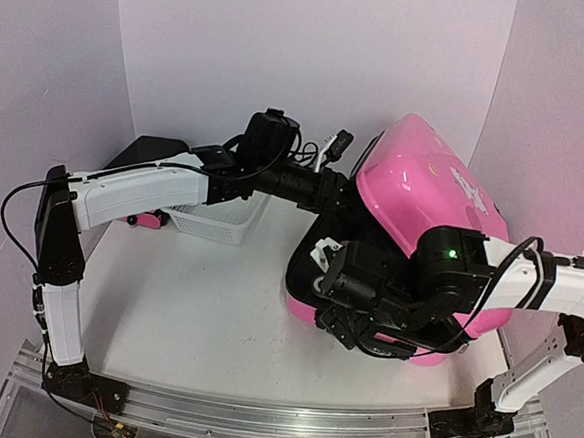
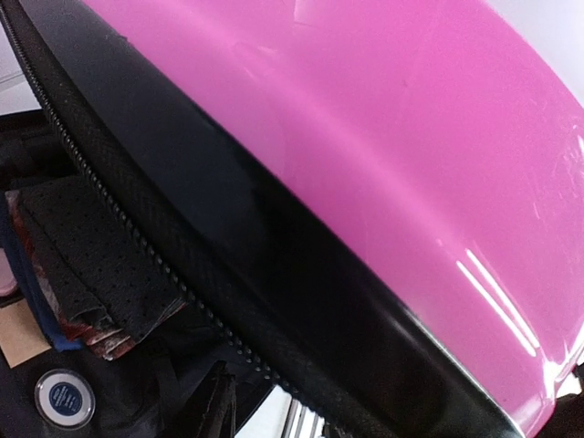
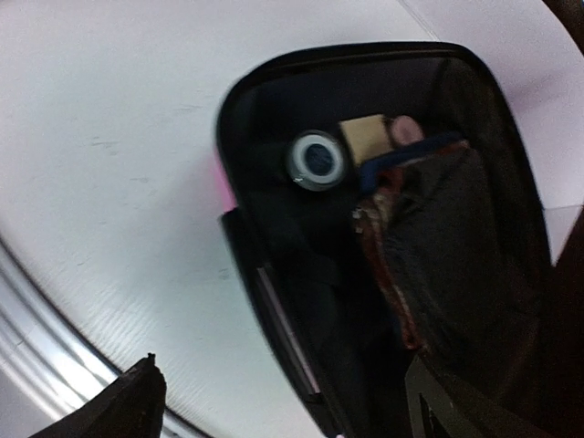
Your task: Open, take out, and arrange the luggage
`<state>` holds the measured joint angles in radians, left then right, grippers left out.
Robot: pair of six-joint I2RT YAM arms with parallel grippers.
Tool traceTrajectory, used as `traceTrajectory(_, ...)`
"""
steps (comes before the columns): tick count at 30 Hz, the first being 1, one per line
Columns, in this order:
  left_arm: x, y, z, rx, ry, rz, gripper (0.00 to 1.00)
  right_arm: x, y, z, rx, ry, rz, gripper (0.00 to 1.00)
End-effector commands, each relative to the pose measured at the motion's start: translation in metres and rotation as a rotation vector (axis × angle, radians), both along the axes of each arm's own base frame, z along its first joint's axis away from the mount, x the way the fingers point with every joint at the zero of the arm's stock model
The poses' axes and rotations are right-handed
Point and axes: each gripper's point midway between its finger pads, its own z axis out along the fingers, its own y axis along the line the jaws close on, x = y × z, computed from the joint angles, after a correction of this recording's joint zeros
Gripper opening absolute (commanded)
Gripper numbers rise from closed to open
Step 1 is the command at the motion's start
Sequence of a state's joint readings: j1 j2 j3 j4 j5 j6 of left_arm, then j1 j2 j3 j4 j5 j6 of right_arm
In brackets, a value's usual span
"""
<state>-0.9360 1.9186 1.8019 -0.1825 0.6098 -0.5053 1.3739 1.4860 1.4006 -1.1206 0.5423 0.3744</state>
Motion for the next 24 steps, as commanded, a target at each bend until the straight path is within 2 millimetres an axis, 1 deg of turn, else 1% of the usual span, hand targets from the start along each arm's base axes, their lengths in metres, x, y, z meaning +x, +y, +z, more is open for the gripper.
traceTrajectory(1, -0.016, -0.011, 0.067, -0.163, -0.121, -0.053, 0.34, 0.045, -0.043, 0.023, -0.035, -0.293, -0.266, 0.88)
traceTrajectory(4, -0.020, -0.013, 0.070, -0.167, -0.129, -0.057, 0.34, 0.055, -0.075, 0.034, -0.062, -0.371, -0.361, 0.76)
traceTrajectory(7, -0.021, -0.013, 0.071, -0.165, -0.143, -0.046, 0.34, 0.060, -0.106, 0.046, -0.024, -0.425, -0.445, 0.70)
traceTrajectory(9, -0.021, -0.013, 0.071, -0.159, -0.152, -0.039, 0.34, 0.060, -0.124, 0.058, 0.034, -0.459, -0.488, 0.68)
traceTrajectory(11, -0.020, -0.012, 0.065, -0.142, -0.154, -0.030, 0.35, 0.060, -0.137, 0.070, 0.088, -0.496, -0.519, 0.68)
traceTrajectory(12, -0.019, -0.011, 0.060, -0.122, -0.157, -0.024, 0.37, 0.059, -0.143, 0.075, 0.105, -0.512, -0.529, 0.68)
traceTrajectory(13, -0.017, -0.009, 0.053, -0.087, -0.165, -0.009, 0.43, 0.059, -0.147, 0.079, 0.116, -0.523, -0.537, 0.70)
traceTrajectory(15, -0.006, 0.000, 0.028, 0.028, -0.189, 0.056, 0.55, 0.061, -0.153, 0.087, 0.124, -0.545, -0.545, 0.73)
traceTrajectory(16, 0.002, 0.009, 0.012, 0.104, -0.206, 0.108, 0.61, 0.061, -0.155, 0.089, 0.123, -0.551, -0.546, 0.74)
traceTrajectory(18, 0.016, 0.033, -0.029, 0.256, -0.217, 0.213, 0.73, 0.062, -0.160, 0.092, 0.115, -0.563, -0.548, 0.76)
traceTrajectory(19, 0.022, 0.045, -0.044, 0.303, -0.211, 0.256, 0.78, 0.063, -0.162, 0.093, 0.111, -0.566, -0.552, 0.77)
traceTrajectory(20, 0.027, 0.058, -0.060, 0.349, -0.193, 0.300, 0.83, 0.063, -0.165, 0.094, 0.112, -0.569, -0.557, 0.77)
traceTrajectory(21, 0.030, 0.067, -0.072, 0.378, -0.171, 0.330, 0.86, 0.063, -0.167, 0.095, 0.113, -0.571, -0.560, 0.77)
traceTrajectory(23, 0.034, 0.077, -0.097, 0.431, -0.131, 0.372, 0.89, 0.063, -0.173, 0.099, 0.125, -0.583, -0.568, 0.77)
traceTrajectory(24, 0.035, 0.078, -0.106, 0.444, -0.111, 0.387, 0.93, 0.063, -0.175, 0.101, 0.128, -0.592, -0.571, 0.77)
